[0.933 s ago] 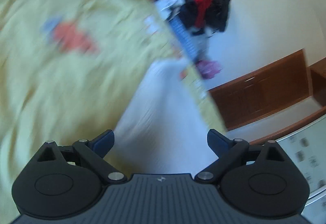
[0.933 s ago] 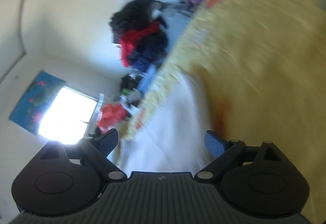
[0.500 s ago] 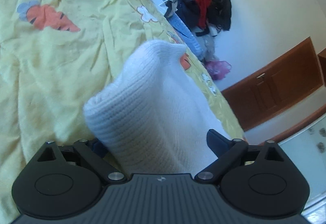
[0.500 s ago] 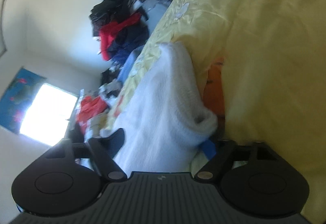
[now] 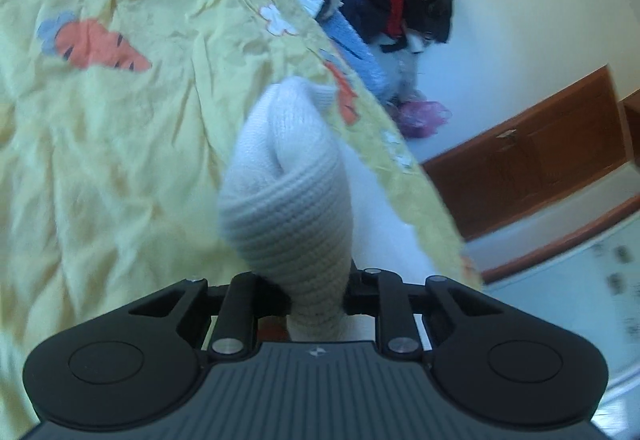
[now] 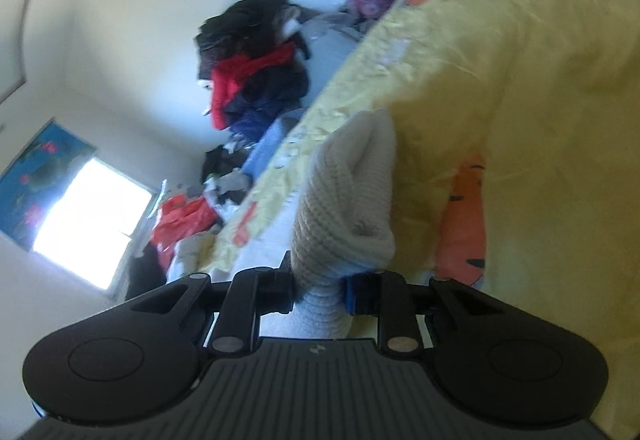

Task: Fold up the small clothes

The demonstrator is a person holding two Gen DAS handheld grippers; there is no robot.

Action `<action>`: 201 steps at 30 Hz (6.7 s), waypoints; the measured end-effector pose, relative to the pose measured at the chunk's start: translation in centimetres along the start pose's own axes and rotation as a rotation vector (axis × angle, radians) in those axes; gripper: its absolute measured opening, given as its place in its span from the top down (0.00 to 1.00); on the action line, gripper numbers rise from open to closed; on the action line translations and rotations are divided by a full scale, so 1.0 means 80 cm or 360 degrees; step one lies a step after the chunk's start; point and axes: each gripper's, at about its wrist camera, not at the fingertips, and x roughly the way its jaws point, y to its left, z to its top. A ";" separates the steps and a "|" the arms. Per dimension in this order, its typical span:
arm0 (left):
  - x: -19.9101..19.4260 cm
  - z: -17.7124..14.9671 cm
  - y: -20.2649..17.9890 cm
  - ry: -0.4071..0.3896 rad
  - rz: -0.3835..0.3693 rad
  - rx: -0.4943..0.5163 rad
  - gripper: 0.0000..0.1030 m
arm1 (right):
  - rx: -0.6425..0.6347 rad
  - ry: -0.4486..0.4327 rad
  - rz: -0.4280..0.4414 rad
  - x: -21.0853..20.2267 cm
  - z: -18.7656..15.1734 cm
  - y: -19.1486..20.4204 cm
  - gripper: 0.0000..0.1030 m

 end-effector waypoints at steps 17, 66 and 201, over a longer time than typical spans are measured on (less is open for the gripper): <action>-0.011 -0.031 0.070 0.0031 -0.0112 -0.0277 0.31 | 0.0291 0.0047 -0.0032 -0.044 -0.038 -0.071 0.43; 0.063 0.014 -0.059 0.0118 0.0634 0.0991 0.45 | -0.1006 0.0451 -0.0493 0.067 0.043 0.032 0.67; -0.037 -0.346 -0.142 -0.0323 0.0395 0.1923 0.76 | -0.0653 0.1047 0.0072 0.211 -0.079 0.141 0.72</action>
